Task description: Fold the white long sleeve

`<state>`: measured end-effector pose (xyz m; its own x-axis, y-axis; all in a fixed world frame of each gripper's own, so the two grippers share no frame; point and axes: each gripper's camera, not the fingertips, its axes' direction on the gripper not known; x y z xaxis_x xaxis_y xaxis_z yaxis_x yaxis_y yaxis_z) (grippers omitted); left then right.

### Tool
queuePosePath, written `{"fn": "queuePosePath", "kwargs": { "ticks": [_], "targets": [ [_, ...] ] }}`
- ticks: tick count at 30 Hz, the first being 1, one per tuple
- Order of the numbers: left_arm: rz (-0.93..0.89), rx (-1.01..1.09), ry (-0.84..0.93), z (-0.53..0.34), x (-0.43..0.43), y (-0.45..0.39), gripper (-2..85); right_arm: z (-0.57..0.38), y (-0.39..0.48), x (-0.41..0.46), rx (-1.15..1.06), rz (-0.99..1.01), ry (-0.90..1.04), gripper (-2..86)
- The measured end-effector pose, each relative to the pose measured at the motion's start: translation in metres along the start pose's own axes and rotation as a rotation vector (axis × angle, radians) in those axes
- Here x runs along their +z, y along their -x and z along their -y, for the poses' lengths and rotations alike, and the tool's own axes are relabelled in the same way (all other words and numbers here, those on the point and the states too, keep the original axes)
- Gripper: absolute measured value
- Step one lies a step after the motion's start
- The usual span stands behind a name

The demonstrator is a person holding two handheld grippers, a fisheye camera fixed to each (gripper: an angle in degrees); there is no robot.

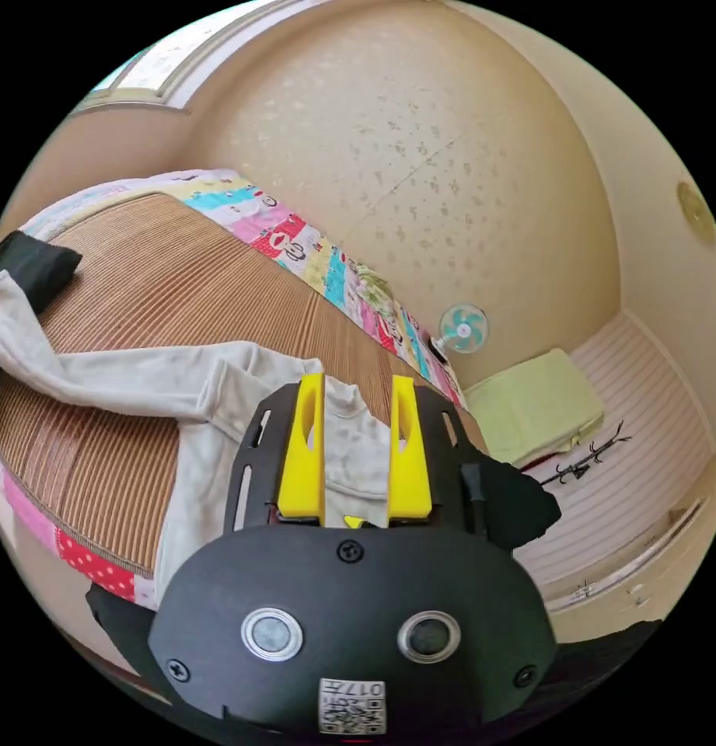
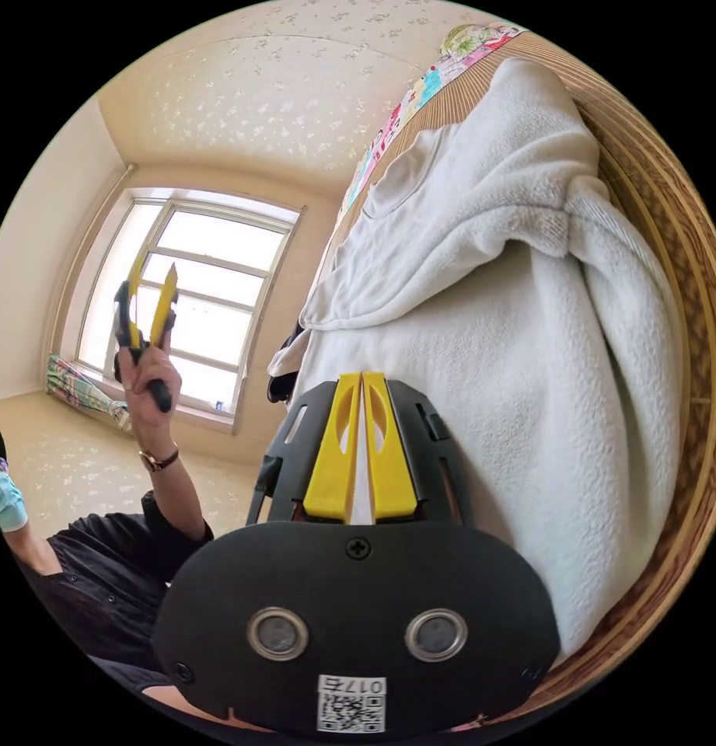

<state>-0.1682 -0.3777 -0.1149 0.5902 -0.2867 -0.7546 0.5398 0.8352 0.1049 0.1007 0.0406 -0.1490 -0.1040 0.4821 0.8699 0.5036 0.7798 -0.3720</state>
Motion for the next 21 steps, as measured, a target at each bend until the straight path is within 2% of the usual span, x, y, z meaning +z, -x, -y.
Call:
{"fn": "queuePosePath", "kwargs": {
  "ticks": [1, 4, 6, 9, 12, 16, 17, 18, 21],
  "targets": [
    [0.045, -0.06, -0.038, -0.004, -0.012, 0.024, 12.9, 0.0, -0.002, -0.001, -0.005, 0.006, 0.002, 0.5],
    [0.328, -0.198, -0.171, -0.012, -0.078, 0.121, 15.0, 0.001, -0.005, -0.002, -0.012, 0.015, 0.004, 0.5],
    [0.476, -0.373, -0.269, -0.016, -0.132, 0.195, 17.4, 0.001, -0.004, -0.003, -0.023, 0.011, 0.003, 0.5],
    [0.512, -0.495, -0.317, -0.009, -0.164, 0.268, 19.1, 0.0, -0.004, -0.004, -0.039, 0.005, 0.002, 0.6],
    [0.502, -0.579, -0.235, 0.009, -0.15, 0.32, 19.7, 0.0, -0.003, -0.004, -0.048, -0.008, -0.003, 0.6],
    [0.648, -0.683, -0.197, 0.021, -0.117, 0.339, 14.7, 0.001, -0.003, -0.003, -0.05, -0.009, -0.004, 0.6],
    [0.689, -0.691, -0.199, 0.023, -0.107, 0.331, 10.0, 0.001, -0.003, -0.003, -0.05, -0.009, -0.003, 0.6],
    [0.621, -0.599, -0.23, 0.025, -0.094, 0.315, 5.6, 0.001, -0.002, -0.002, -0.051, -0.01, -0.003, 0.6],
    [0.471, -0.464, -0.293, 0.018, -0.06, 0.264, 0.2, 0.002, -0.001, 0.0, -0.055, -0.016, -0.003, 0.6]
  ]
}}
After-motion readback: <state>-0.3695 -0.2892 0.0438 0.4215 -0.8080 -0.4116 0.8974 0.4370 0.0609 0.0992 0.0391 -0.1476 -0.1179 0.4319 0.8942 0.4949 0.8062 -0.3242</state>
